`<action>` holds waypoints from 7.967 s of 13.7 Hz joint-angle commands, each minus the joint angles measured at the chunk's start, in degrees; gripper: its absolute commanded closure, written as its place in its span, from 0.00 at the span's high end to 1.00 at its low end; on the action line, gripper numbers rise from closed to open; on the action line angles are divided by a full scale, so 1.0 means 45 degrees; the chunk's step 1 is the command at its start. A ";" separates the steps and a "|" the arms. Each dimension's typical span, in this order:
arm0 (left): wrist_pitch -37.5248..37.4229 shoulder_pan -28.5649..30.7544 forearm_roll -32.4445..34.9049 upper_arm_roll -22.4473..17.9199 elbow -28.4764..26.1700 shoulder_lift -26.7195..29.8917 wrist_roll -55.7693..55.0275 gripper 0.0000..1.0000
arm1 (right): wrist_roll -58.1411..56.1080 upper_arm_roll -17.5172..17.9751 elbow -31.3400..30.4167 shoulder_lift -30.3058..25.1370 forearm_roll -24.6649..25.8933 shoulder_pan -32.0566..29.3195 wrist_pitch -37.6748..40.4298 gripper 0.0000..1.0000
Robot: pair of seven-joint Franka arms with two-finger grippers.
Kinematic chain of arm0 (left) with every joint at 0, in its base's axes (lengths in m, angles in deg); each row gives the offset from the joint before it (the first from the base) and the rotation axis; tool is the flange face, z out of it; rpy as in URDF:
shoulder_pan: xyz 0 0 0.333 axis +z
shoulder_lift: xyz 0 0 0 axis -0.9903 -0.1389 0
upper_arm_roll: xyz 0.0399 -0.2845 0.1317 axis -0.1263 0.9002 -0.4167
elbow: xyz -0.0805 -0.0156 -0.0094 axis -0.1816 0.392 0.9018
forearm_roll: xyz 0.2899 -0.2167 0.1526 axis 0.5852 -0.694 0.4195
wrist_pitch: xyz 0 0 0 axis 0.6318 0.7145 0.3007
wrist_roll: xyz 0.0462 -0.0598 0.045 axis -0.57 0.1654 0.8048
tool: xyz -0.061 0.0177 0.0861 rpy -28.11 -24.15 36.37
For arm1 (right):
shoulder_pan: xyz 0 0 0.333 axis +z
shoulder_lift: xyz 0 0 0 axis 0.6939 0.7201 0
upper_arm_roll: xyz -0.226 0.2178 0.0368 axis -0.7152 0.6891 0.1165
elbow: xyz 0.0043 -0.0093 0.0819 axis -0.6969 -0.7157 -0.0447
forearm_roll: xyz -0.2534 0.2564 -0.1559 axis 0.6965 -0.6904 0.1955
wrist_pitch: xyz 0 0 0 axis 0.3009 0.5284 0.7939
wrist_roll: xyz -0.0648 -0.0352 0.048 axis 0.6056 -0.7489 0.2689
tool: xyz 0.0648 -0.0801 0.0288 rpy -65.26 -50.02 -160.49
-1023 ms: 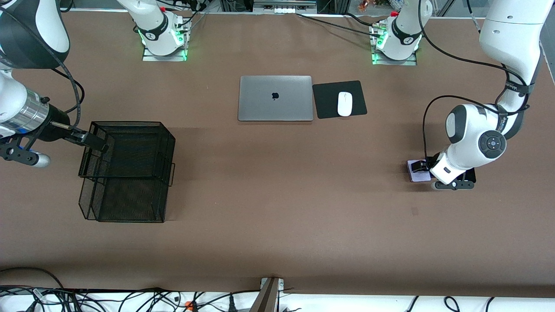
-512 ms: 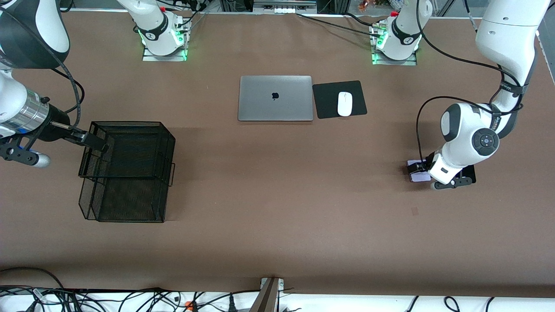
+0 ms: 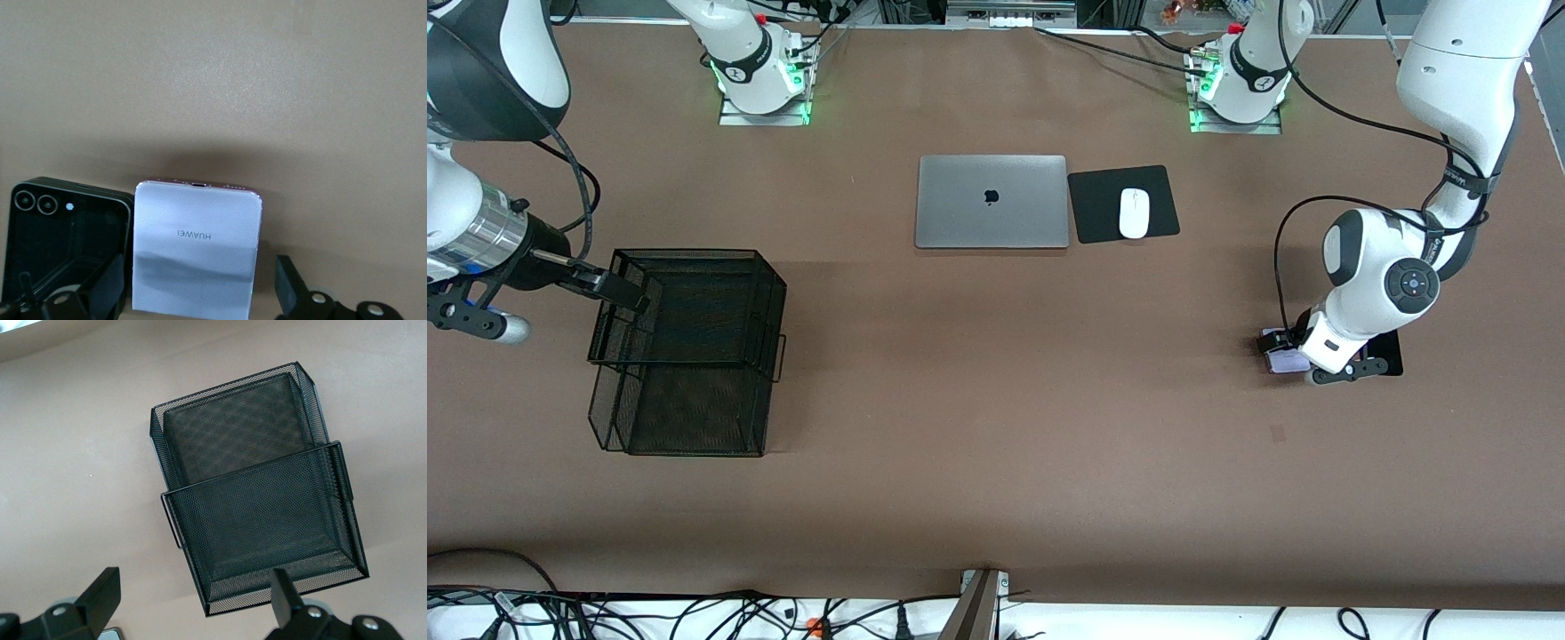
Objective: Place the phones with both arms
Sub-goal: 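Close the left gripper on the white phone and lift it, then carry the white phone beside the laptop and open the left gripper, then reach the right gripper to the white phone while the left gripper returns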
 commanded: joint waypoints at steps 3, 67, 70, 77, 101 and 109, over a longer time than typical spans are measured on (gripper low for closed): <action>0.0955 0.0012 0.0207 0.0027 -0.0359 -0.0233 -0.0440 1.00 | -0.0117 0.0128 -0.0036 -0.0031 0.0055 -0.0131 0.0055 1.00; -0.4903 -1.0980 -0.1336 -0.0613 1.2704 -0.6265 -0.7665 0.00 | -0.0371 0.0128 -0.0251 -0.0070 0.0055 -0.0151 0.0036 1.00; -0.4146 -1.2116 -0.1375 -0.1982 1.3115 -0.7028 -0.8407 0.00 | -0.0371 0.0147 -0.0232 -0.0070 0.0055 -0.0131 0.0055 1.00; -0.3536 -1.2175 -0.1375 -0.2277 1.4016 -0.8124 -0.9072 0.00 | -0.0371 0.0128 -0.0232 -0.0070 0.0055 -0.0131 0.0055 1.00; -1.2052 -0.6457 -0.1049 -0.2395 0.9610 -0.2172 -0.0468 1.00 | -0.0313 0.0167 -0.0174 -0.0070 0.0035 -0.0093 0.0036 1.00; -0.6592 -0.3117 0.0928 -0.2375 0.2715 0.1034 0.3212 1.00 | 0.1126 0.0186 0.0527 0.1039 -0.0648 0.3320 -0.1733 1.00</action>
